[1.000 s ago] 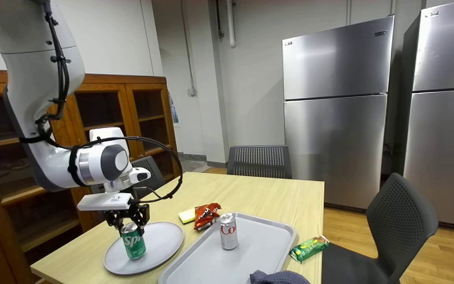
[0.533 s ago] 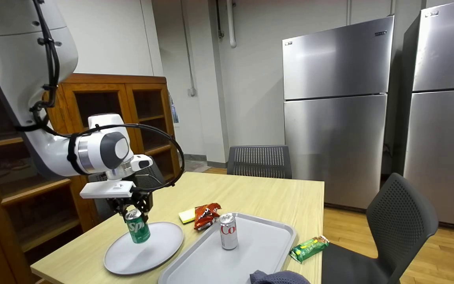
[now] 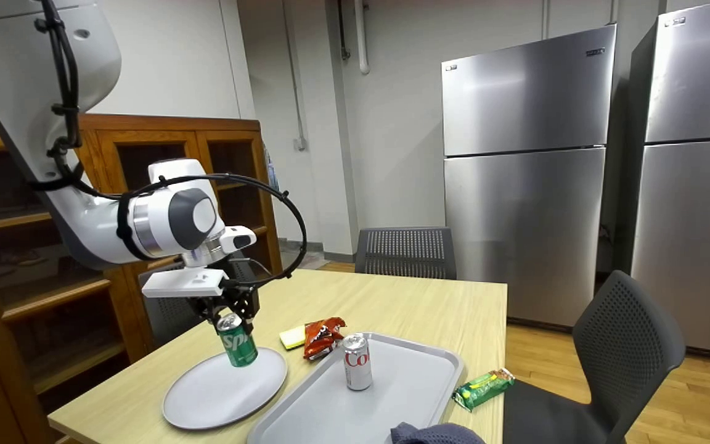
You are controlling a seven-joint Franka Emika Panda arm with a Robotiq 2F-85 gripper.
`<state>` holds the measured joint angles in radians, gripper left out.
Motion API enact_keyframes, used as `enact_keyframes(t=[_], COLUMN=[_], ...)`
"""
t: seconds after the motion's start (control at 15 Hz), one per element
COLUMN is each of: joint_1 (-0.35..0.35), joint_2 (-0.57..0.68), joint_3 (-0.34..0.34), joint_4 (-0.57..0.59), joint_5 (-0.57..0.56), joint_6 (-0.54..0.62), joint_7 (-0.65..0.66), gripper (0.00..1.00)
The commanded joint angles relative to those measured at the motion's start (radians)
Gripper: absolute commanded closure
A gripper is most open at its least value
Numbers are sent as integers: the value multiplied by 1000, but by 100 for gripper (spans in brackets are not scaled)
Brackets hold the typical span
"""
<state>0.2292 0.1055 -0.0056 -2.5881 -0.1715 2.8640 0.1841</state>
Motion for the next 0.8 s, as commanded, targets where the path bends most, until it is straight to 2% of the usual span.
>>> enact_keyframes(t=[0.0, 0.2, 0.27, 0.73], joint_1=[-46, -96, -83, -144], joint_2=[-104, -144, -154, -206], joint_3=[-21, -33, -66, -144], joint_4=[-63, -89, -97, -138], joint_5=[-88, -133, -146, -241], joint_6=[-13, -16, -15, -18], joint_7=[81, 120, 132, 202], gripper=[62, 62, 62, 62])
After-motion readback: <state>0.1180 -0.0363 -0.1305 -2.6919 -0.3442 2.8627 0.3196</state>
